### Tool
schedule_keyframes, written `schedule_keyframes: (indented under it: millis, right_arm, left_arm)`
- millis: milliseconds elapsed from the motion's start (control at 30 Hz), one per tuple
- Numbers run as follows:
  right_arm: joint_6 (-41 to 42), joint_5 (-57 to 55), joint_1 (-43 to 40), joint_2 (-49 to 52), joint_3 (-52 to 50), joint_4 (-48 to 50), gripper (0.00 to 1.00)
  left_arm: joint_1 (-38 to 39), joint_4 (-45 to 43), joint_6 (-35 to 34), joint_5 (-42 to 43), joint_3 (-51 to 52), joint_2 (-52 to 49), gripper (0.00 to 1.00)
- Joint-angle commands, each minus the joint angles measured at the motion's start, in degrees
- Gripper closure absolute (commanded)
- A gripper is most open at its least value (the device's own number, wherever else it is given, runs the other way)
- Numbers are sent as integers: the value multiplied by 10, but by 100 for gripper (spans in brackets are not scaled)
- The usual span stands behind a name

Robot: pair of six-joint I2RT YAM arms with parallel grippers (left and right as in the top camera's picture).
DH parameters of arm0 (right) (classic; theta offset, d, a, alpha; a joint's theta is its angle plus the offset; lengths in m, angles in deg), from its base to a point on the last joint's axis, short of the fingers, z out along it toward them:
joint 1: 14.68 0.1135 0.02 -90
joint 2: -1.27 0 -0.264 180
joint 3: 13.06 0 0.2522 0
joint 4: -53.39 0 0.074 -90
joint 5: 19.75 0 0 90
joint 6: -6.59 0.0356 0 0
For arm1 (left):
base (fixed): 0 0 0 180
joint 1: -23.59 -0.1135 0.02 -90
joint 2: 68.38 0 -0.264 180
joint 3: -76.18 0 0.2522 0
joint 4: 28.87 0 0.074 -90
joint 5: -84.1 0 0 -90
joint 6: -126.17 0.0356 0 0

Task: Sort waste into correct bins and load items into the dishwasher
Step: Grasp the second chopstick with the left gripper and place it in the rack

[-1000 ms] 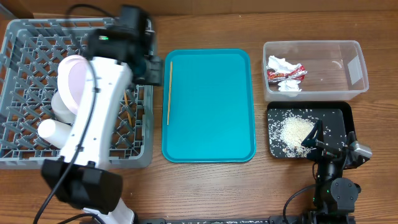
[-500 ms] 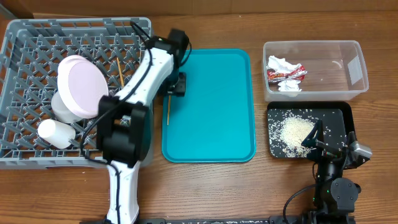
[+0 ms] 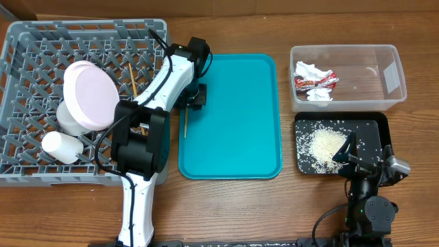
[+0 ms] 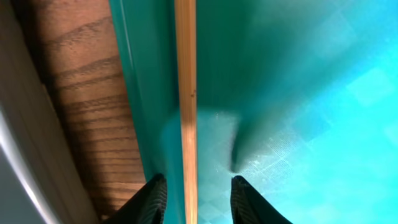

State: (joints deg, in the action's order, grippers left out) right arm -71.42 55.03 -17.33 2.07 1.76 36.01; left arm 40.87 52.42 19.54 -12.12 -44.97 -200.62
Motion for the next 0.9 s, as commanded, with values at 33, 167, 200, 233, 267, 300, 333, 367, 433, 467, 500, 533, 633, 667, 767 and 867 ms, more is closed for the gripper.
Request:
schedule_keyframes:
  millis: [33,167,200,233,267,300,333,367,433,467,500,533,633,667,767,867]
  right_arm:
    - [0,-1,-4,-6,-6,4,0]
    - [0,-1,-4,-6,-6,4,0]
    - [0,-1,-4,-6,-6,4,0]
    - [0,-1,-4,-6,-6,4,0]
    - [0,-1,-4,-6,-6,4,0]
    - [0,-1,-4,-6,-6,4,0]
    - [0,-1,-4,-6,-6,4,0]
    - [0,-1,-4,-6,-6,4,0]
    - [0,-1,-4,-6,-6,4,0]
    - [0,-1,-4,-6,-6,4,0]
    - [0,-1,-4,-6,-6,4,0]
    - [0,-1,-4,-6,-6,4,0]
    - [0,-1,-4,-6,-6,4,0]
    - [0,-1,-4,-6,-6,4,0]
    - [0,-1,-4,-6,-6,4,0]
    - [0,-1,-4,-6,-6,4,0]
  left_arm:
    - [7,-8,-5,-3,-4,-8,57]
    - [7,-22,-5,-2,-3,-16,58]
    - [7,-23,-5,-1,-3,-19,58]
    - [7,-22,-5,-1,-2,-20,58]
    - [8,-22,-5,-1,-2,-24,58]
    - [8,-21,-5,1,-2,-25,58]
    - [8,-22,-1,6,0,-28,58]
    - [8,-22,2,14,1,-30,58]
    - [8,-23,16,37,2,-36,59]
    - [8,-23,19,49,3,-40,59]
    - [8,-21,19,61,3,-42,63]
    - [8,-19,19,69,3,-43,70]
    - [8,-16,14,75,2,-40,85]
    - [8,-14,12,75,1,-38,90]
    - [6,1,-3,67,-10,-27,96]
    - [6,24,-14,54,-28,-7,96]
